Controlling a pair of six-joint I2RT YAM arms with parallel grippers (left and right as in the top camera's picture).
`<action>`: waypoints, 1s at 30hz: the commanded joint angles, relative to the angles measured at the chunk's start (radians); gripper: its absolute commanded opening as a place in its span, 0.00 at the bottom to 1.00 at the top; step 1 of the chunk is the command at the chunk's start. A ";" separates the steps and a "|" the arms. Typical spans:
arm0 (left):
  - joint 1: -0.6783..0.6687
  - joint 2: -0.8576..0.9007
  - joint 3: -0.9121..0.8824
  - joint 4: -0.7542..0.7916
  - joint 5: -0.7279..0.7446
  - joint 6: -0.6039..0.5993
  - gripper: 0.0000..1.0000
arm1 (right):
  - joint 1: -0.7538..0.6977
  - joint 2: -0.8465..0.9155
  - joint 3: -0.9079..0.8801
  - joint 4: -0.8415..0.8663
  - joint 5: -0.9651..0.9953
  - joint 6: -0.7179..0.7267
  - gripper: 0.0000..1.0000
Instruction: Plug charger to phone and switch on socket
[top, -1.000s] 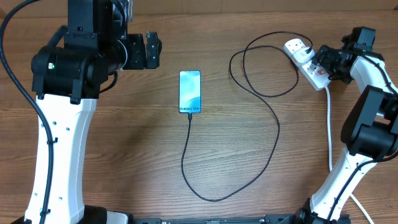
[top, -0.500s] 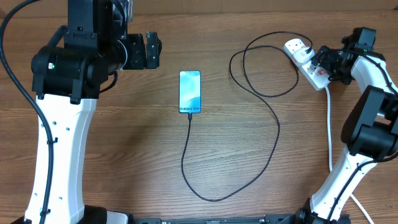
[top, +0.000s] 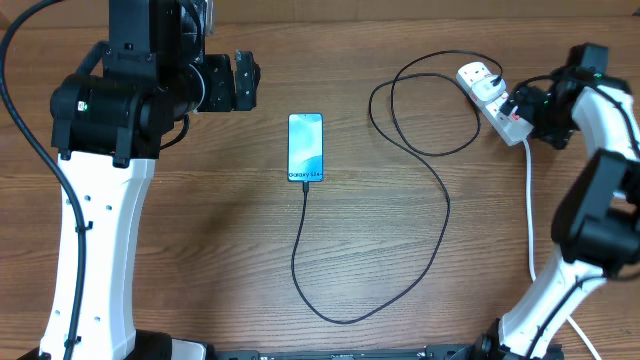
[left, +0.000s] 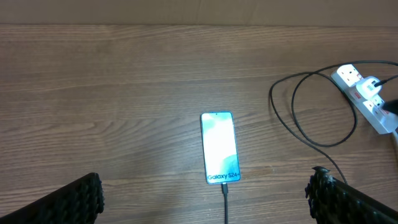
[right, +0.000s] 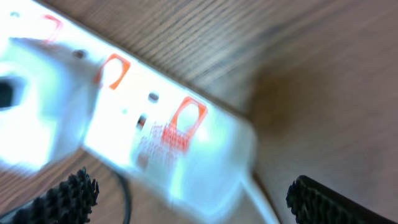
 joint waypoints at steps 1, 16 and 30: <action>0.004 0.003 0.001 0.003 -0.014 -0.017 1.00 | -0.008 -0.230 0.010 -0.060 0.053 0.036 1.00; 0.004 0.003 0.001 0.003 -0.014 -0.017 1.00 | 0.092 -0.804 -0.001 -0.485 -0.026 0.046 1.00; 0.004 0.003 0.001 0.003 -0.014 -0.017 1.00 | 0.238 -1.307 -0.163 -0.505 -0.026 0.054 1.00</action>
